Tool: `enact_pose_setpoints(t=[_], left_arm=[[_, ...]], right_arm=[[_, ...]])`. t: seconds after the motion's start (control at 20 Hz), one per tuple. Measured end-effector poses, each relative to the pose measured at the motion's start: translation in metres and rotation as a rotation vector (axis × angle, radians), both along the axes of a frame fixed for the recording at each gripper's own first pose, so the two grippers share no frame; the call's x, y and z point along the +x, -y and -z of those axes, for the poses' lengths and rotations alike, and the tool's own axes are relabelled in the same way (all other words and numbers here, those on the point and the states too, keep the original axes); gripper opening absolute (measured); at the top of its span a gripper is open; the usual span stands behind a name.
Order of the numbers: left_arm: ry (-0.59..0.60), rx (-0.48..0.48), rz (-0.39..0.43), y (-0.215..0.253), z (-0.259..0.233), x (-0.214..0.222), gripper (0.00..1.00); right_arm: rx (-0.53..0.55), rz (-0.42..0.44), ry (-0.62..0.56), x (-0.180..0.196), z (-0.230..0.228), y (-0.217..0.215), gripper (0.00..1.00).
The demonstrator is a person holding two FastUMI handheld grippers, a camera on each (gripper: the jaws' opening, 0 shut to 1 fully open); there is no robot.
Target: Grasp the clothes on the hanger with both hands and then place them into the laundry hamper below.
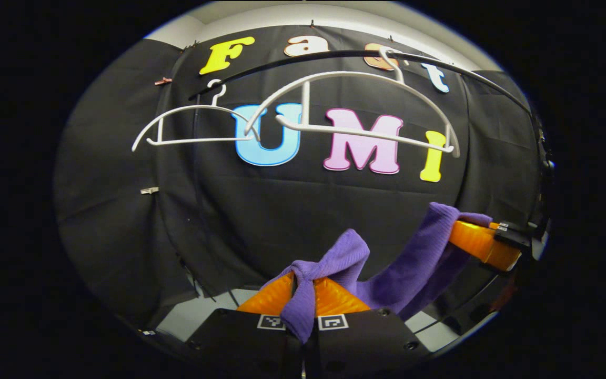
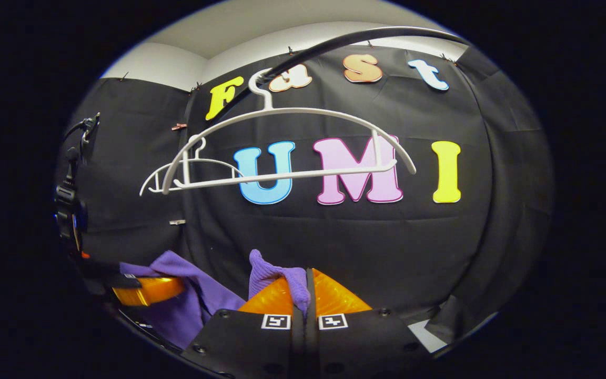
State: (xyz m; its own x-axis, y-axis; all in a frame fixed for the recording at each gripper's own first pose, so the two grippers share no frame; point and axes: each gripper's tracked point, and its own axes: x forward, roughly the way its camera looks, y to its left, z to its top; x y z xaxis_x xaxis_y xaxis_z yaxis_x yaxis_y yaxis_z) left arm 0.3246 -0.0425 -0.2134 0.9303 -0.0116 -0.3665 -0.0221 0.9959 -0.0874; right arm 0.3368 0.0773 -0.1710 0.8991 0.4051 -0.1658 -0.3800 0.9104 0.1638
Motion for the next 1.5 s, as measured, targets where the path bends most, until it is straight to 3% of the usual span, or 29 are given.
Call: enact_pose_setpoints(t=[0.3, 0.5, 0.8, 1.2, 1.5], left_arm=[[0.075, -0.088, 0.105, 0.045, -0.045, 0.005, 0.06], [0.009, -0.115, 0.106, 0.042, -0.007, 0.009, 0.05], [-0.238, -0.155, 0.069, 0.030, 0.113, -0.011, 0.05], [-0.600, -0.143, 0.079, 0.049, 0.259, -0.050, 0.05], [-0.814, -0.115, 0.044, 0.058, 0.311, -0.076, 0.08]], right_arm=[[0.047, -0.057, 0.008, -0.009, -0.023, -0.018, 0.05], [0.022, -0.060, -0.093, -0.011, 0.016, -0.012, 0.05], [-0.134, -0.047, -0.339, -0.025, 0.146, 0.016, 0.05], [-0.213, -0.075, -0.790, -0.085, 0.309, 0.035, 0.05], [-0.345, -0.072, -0.917, -0.108, 0.342, 0.037, 0.05]])
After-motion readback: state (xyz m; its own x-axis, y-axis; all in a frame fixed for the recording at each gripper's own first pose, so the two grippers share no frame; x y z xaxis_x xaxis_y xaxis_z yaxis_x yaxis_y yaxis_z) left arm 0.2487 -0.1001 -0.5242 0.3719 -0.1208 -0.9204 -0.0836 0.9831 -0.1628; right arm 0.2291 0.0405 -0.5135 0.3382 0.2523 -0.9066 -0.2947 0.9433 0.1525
